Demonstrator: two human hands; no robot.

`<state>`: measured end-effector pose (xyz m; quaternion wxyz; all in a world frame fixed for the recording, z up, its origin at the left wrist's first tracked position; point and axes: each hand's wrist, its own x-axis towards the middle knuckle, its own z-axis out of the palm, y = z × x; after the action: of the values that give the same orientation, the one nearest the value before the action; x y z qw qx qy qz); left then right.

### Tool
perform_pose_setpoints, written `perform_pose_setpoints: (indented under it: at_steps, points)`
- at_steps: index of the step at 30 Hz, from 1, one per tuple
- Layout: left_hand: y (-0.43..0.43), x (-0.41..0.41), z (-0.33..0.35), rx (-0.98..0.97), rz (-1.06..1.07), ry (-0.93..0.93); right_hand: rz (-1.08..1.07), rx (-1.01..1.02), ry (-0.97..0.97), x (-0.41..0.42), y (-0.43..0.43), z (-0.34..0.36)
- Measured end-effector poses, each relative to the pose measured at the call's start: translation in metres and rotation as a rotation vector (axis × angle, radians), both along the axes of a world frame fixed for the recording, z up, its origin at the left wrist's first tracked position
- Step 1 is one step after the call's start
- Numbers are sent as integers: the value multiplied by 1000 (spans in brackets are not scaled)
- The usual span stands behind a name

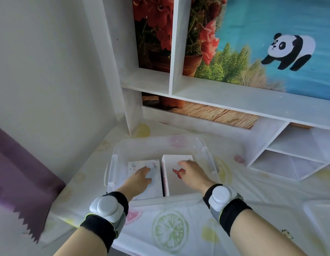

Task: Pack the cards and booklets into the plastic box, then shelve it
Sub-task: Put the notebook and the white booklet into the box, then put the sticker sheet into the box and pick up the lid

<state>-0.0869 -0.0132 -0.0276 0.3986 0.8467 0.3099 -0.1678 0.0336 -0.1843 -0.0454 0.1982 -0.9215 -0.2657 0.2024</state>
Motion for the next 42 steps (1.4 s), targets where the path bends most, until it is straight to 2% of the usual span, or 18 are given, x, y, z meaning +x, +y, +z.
perform_pose_setpoints:
  at_steps: [3,5,8,10,14,16,19,21,23,25,28,30,33,35,39,42]
  points:
    - [-3,2,-3,22,-147,127,120,-127,183,-3,-2,-5]
    - [-1,2,-7,47,-155,152,176,-186,199,-1,-1,-5]
    - [-1,5,-4,64,-127,153,148,-156,195,0,1,1]
    - [-8,8,5,72,-84,95,73,-28,170,-2,-5,7]
    - [-39,19,35,91,-6,-184,-129,467,219,-11,-36,34]
    - [-65,29,52,34,26,-356,-180,670,106,-9,-63,47]
    - [-115,44,74,-174,-2,-538,-367,843,-26,9,-116,53]
    - [-142,51,84,-256,-107,-589,-504,867,21,23,-149,45]
    - [-177,59,85,-307,-268,-544,-640,749,83,31,-192,26]
    - [-209,64,73,-351,-396,-418,-728,463,148,32,-233,0]
    - [-249,67,35,-352,-415,-182,-690,51,245,19,-284,-29]
    - [-268,66,6,-275,-431,-59,-676,-107,292,10,-310,-43]
    - [-278,57,-30,-196,-369,78,-656,-200,373,-3,-331,-62]
    - [-283,55,-47,-209,-283,115,-656,-235,340,-8,-339,-66]
    - [-295,52,-66,-380,-82,148,-732,-186,339,-6,-348,-66]
    - [-300,52,-75,-439,32,152,-737,-165,349,-3,-351,-62]
